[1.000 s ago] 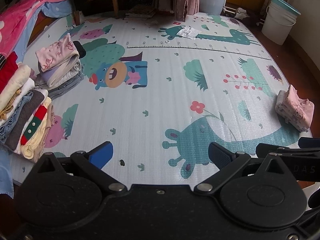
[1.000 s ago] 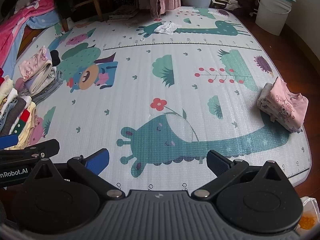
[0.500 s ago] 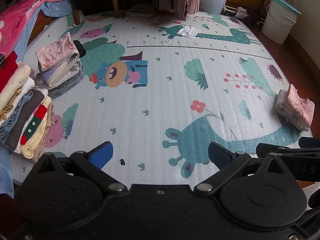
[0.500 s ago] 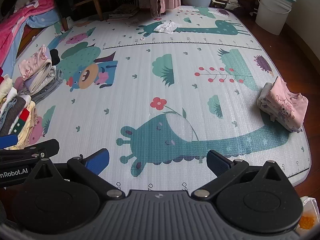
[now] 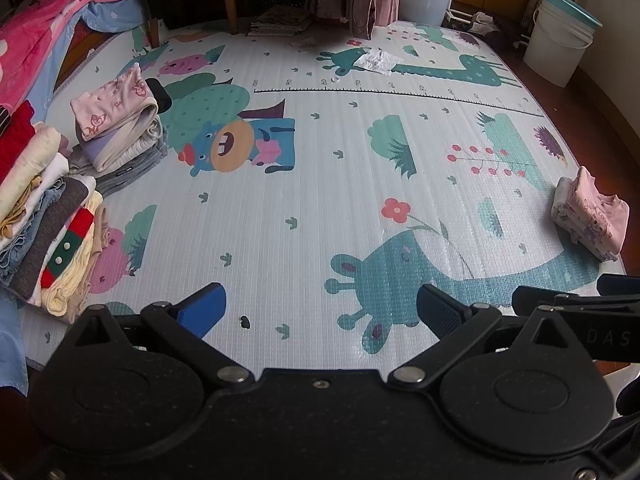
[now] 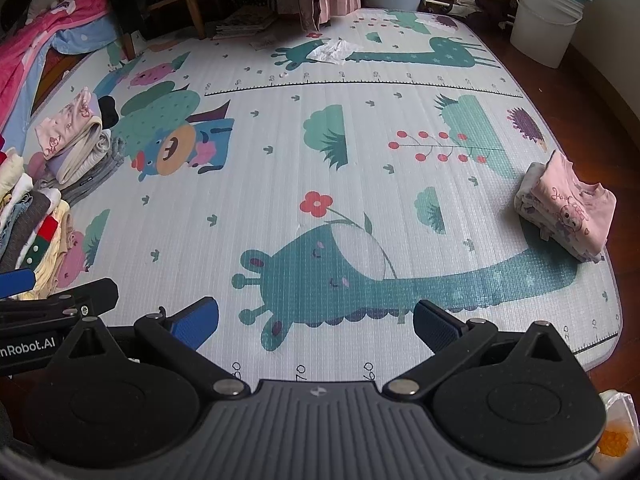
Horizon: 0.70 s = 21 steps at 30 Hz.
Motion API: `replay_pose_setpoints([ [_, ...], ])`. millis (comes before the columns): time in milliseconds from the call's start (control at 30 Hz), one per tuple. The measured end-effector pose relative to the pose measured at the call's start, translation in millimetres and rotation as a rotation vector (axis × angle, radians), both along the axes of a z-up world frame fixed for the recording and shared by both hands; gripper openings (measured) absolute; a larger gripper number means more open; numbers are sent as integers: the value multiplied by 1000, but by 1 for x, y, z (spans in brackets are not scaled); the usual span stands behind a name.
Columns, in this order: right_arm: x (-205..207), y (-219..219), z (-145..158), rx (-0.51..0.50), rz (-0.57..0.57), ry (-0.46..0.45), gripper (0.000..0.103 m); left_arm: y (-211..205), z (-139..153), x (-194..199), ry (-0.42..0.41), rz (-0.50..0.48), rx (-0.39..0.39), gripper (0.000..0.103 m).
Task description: Fold clothes
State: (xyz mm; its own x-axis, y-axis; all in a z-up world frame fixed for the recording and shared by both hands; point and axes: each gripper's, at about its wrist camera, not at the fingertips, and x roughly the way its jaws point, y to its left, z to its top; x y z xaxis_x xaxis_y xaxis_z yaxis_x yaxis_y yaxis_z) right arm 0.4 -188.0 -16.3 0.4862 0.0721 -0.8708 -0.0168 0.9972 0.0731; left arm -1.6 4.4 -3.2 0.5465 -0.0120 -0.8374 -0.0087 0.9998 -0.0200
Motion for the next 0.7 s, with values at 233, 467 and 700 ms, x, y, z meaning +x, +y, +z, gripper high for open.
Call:
replay_pose_setpoints([
  [233, 0, 0, 0, 0, 0, 3, 103, 0, 1, 0, 2, -1, 2, 103],
  [467, 1, 1, 1, -1, -1, 6, 103, 1, 0, 1, 3, -1, 0, 103],
  [700, 2, 2, 1, -4, -3, 7, 103, 1, 0, 1, 3, -3, -1, 103],
])
